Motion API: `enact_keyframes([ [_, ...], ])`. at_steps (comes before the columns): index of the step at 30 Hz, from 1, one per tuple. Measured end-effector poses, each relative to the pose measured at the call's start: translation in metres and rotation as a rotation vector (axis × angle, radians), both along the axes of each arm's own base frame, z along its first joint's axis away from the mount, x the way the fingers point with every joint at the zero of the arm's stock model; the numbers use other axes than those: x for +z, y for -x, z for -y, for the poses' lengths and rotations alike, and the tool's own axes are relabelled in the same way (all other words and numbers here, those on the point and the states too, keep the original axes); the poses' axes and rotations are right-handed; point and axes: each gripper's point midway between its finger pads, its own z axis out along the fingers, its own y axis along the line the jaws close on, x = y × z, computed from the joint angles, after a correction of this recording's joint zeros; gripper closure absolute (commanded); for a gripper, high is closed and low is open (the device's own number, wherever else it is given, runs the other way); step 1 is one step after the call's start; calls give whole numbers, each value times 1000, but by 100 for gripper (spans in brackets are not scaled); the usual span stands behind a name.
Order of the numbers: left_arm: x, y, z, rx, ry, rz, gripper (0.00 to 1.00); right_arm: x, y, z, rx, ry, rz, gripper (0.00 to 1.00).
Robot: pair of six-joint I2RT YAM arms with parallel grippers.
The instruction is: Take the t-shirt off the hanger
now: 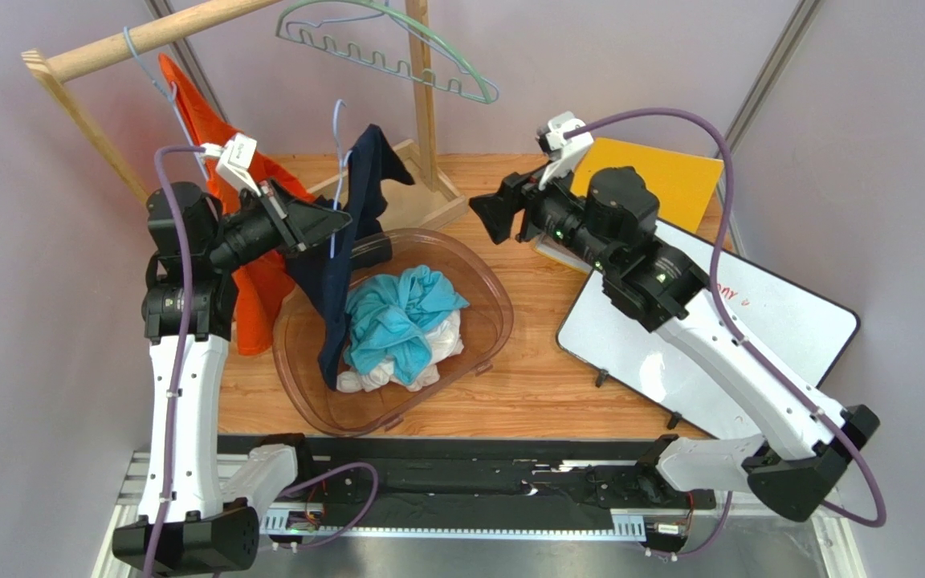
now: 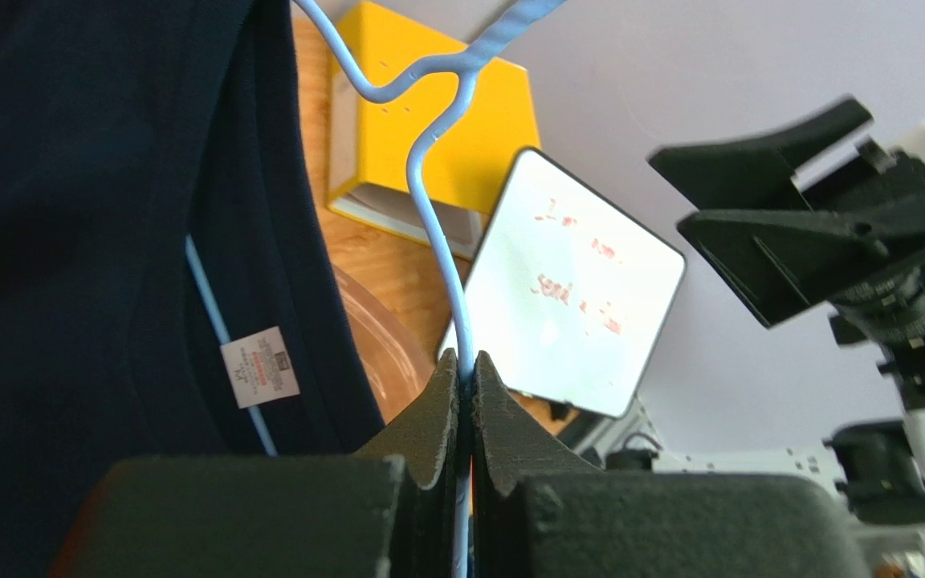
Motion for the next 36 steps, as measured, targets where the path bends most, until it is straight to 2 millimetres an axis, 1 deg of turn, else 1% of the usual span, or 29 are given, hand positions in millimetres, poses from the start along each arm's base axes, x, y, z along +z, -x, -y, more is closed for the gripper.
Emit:
enact_keyframes([
  [2, -4, 4, 9, -48, 13, -7, 100, 1, -2, -14, 47, -4, -10, 28],
  [5, -12, 10, 20, -117, 28, -28, 100, 7, -5, -42, 131, -24, -17, 26],
  [7, -16, 13, 25, -153, 35, -39, 100, 13, -7, -64, 192, -40, -14, 25],
  [11, -21, 17, 31, -191, 45, -59, 100, 20, -8, -107, 286, -61, 1, 25],
  [15, -20, 18, 33, -204, 48, -56, 100, 18, -7, -137, 335, -68, 9, 27],
  [17, -19, 19, 34, -211, 49, -49, 100, 17, -6, -145, 347, -71, 12, 28],
  [20, -18, 20, 36, -221, 51, -45, 100, 20, -7, -153, 356, -85, 28, 32],
  [24, -16, 21, 37, -227, 55, -41, 100, 26, -12, -157, 347, -107, 53, 38],
  [32, -10, 27, 38, -236, 64, -26, 100, 30, -19, -165, 343, -141, 80, 48],
  [36, -8, 28, 38, -239, 66, -19, 100, 32, -21, -170, 354, -164, 94, 60],
])
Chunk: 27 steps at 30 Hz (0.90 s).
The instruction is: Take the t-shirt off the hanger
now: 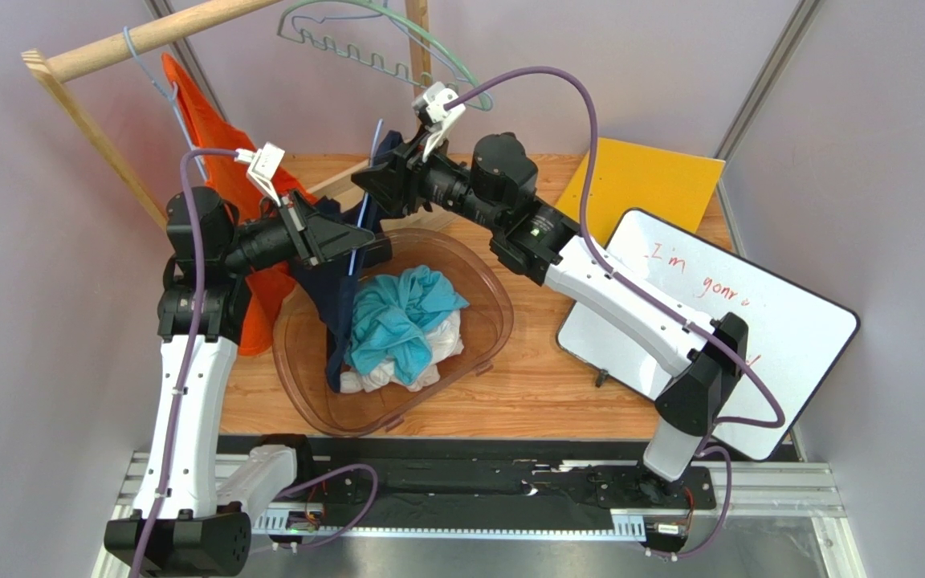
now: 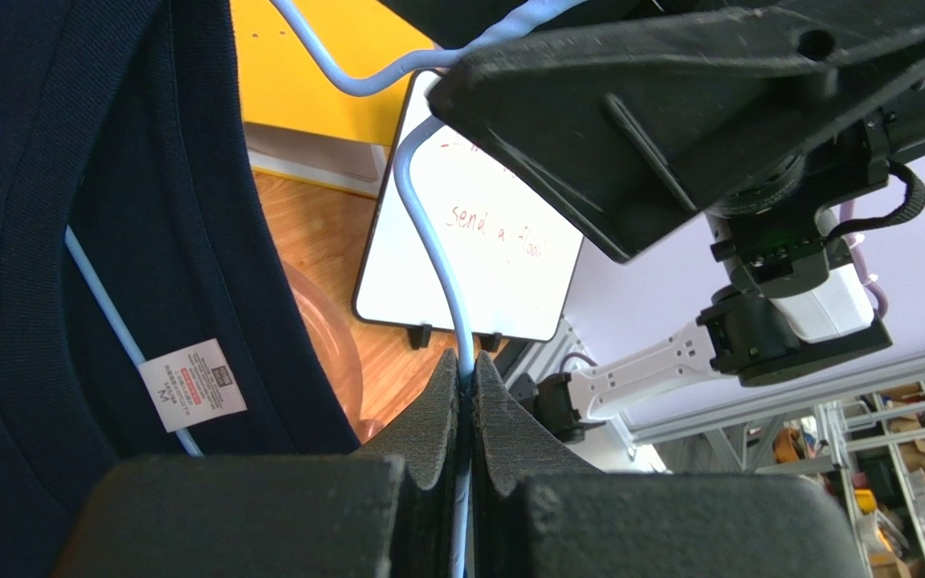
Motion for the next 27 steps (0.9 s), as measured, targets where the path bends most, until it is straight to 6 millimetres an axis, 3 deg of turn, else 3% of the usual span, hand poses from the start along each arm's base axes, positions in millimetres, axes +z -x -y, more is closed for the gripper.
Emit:
enact_keyframes([
  [7, 2, 3, 0, -3, 4, 2, 100, -3, 2, -8, 25, -26, -3, 66],
  [10, 3, 4, 1, -6, 7, 1, 100, -7, 2, -10, 29, -25, -8, 78],
  [11, 3, 5, 1, -6, 8, 2, 100, -8, 2, -10, 31, -24, -13, 89],
  [13, 4, 5, 1, -3, 9, 3, 100, -8, 3, -11, 35, -26, -14, 100],
  [14, 4, 6, 1, -2, 10, 3, 97, -8, 3, -11, 32, -26, -15, 100],
  [15, 4, 6, 1, -2, 10, 2, 82, -8, 3, -11, 29, -27, -17, 100],
  [17, 4, 7, 0, 7, 3, 2, 64, -9, 3, -12, 22, -29, -22, 100],
  [18, 4, 8, -1, 17, 1, -6, 49, -9, 3, -12, 15, -27, -26, 100],
  [21, 12, 15, -5, 60, -25, 41, 36, -20, -4, -9, -46, -2, -63, 100],
  [27, 41, 39, -16, 156, -92, 210, 25, -42, -15, 0, -206, 46, -158, 100],
])
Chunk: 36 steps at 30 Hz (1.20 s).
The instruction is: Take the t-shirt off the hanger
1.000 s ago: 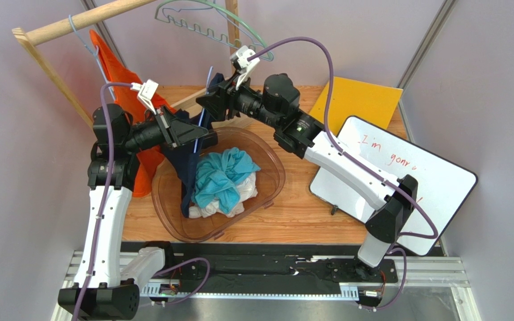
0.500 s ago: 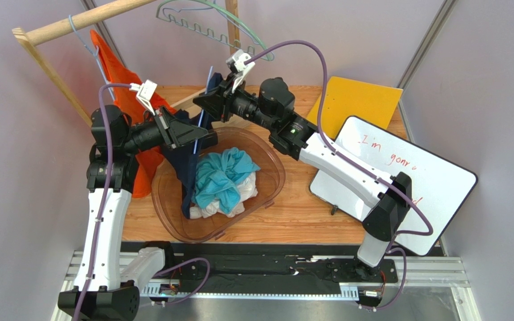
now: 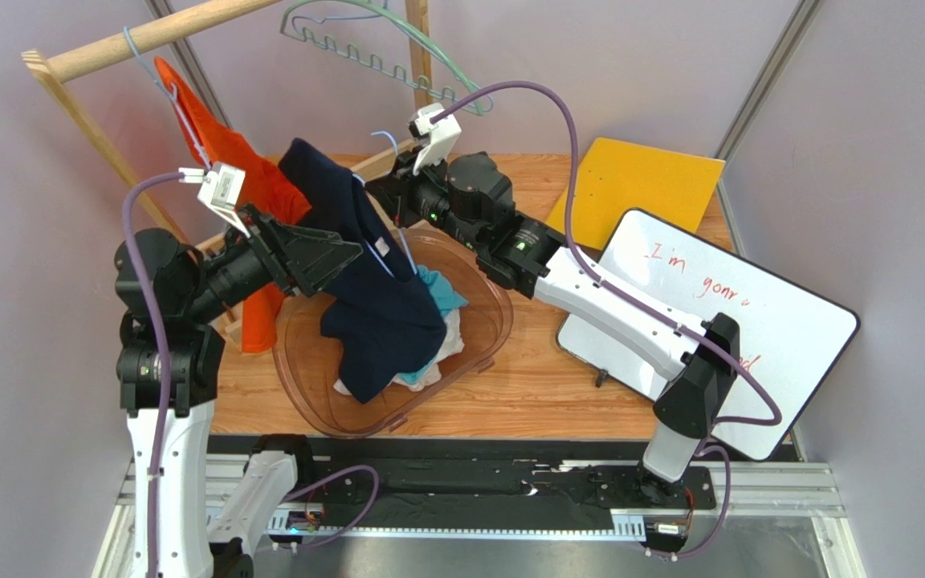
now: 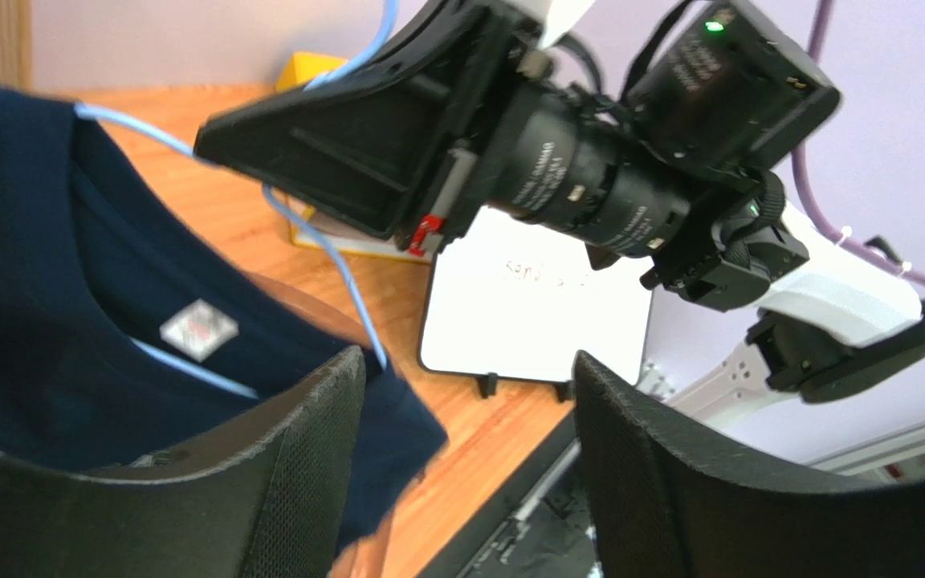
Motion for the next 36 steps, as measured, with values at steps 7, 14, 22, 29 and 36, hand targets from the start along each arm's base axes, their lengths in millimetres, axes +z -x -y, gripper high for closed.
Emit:
enact_keyframes([
  [7, -4, -2, -4, 24, -34, 8, 25, 9, 5, 20, -91, -13, -50, 100],
  [14, -10, 0, 11, -43, -43, -14, 20, 47, 5, 54, -212, -115, -65, 100],
  [22, -24, 23, 44, -167, -131, 56, 12, 65, -7, 82, -394, -277, -190, 100],
  [29, -58, 31, 56, -180, -236, 93, 10, 63, -11, 100, -498, -376, -280, 100],
  [36, -96, 29, 54, -129, -331, 77, 10, 88, -4, 123, -538, -502, -302, 100],
])
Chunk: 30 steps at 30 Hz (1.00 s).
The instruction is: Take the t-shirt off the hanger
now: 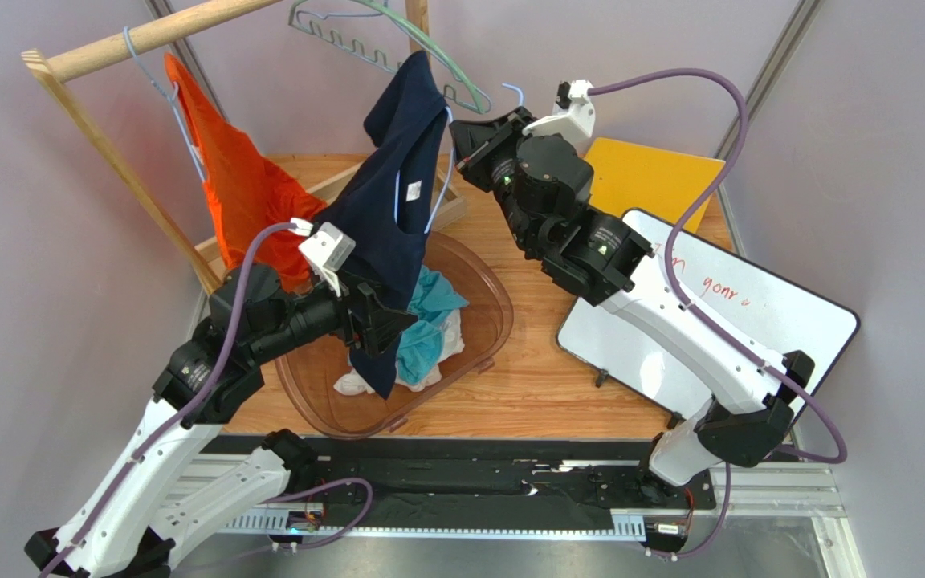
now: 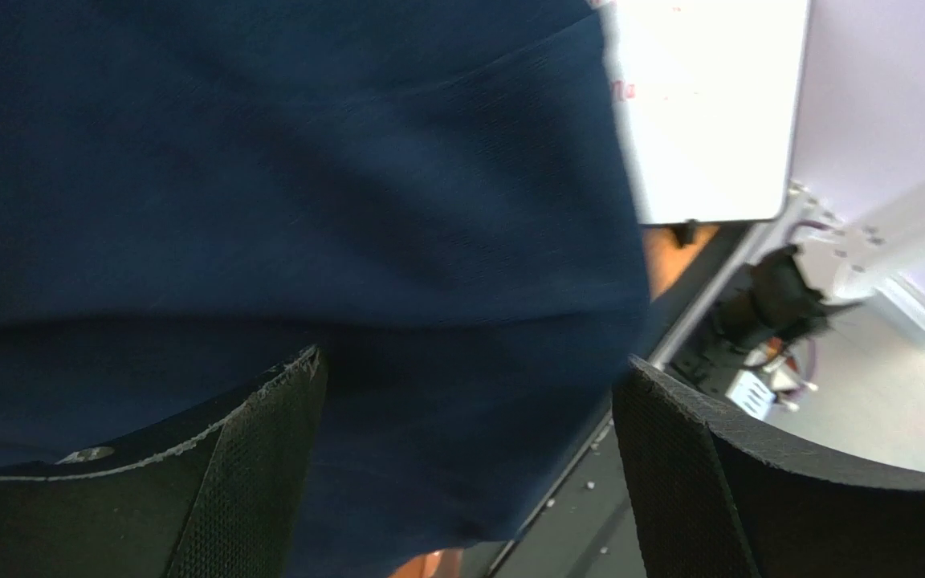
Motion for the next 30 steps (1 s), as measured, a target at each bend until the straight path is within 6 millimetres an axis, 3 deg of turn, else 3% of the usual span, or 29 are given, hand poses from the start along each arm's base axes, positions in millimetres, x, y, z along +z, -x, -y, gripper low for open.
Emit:
enact_keyframes([
  [4, -16, -13, -9, 92, -35, -22, 16, 9, 3, 7, -10, -50, -1, 100],
  [6, -23, -18, -13, 131, -47, -38, 26, 9, 4, 8, -13, -64, -8, 100],
  [10, -30, -24, -15, 180, -53, -76, 49, 7, 3, 10, -26, -84, -23, 100],
  [13, -32, -26, -16, 200, -45, -96, 73, 7, 3, 10, -29, -107, -33, 100],
  [14, -33, -27, -16, 209, -44, -105, 88, 7, 3, 10, -29, -114, -36, 100],
  [17, -34, -28, -17, 222, -35, -118, 100, 8, 3, 9, -29, -136, -42, 100],
  [23, -35, -26, -25, 267, -21, -131, 100, 8, 3, 10, -32, -159, -48, 100],
  [30, -31, -23, -51, 396, 5, -127, 100, 13, 4, 18, -35, -184, -30, 100],
])
